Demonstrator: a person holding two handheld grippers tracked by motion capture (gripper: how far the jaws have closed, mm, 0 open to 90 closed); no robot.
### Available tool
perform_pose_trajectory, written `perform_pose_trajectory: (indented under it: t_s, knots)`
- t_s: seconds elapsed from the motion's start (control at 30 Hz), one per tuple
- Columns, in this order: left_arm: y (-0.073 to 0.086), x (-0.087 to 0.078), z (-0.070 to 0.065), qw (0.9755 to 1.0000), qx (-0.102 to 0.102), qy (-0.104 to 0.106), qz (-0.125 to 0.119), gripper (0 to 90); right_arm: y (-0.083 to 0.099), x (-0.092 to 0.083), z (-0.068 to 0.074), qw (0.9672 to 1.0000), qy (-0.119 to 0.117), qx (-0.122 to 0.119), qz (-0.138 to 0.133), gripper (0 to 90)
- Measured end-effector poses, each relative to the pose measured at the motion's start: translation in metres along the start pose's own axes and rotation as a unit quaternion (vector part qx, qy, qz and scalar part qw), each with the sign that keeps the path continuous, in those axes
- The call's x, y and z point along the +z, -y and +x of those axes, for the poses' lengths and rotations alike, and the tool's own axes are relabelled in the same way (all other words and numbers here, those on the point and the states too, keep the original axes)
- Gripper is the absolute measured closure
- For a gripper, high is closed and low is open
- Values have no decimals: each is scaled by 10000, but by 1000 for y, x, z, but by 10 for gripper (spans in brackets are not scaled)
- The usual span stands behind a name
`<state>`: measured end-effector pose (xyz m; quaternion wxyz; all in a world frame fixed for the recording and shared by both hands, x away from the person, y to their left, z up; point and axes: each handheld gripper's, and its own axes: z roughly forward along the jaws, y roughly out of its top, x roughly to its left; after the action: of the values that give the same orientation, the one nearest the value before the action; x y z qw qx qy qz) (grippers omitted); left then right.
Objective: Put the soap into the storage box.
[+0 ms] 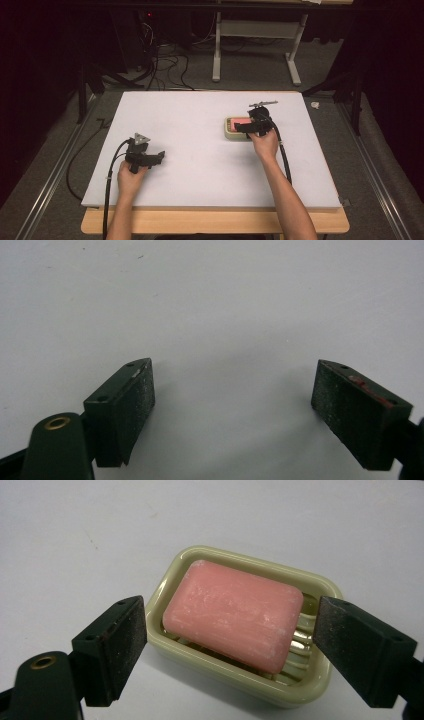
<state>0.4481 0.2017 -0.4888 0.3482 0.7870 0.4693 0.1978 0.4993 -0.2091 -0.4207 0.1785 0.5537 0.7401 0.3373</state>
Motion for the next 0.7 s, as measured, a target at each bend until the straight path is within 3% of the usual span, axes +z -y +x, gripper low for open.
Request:
perform_pose_trajectory:
  t_s: [0.7]
  knots:
    - [0,0,0,10000,4,-1,0,179,2,-26,4,9989,133,-367,-251,163]
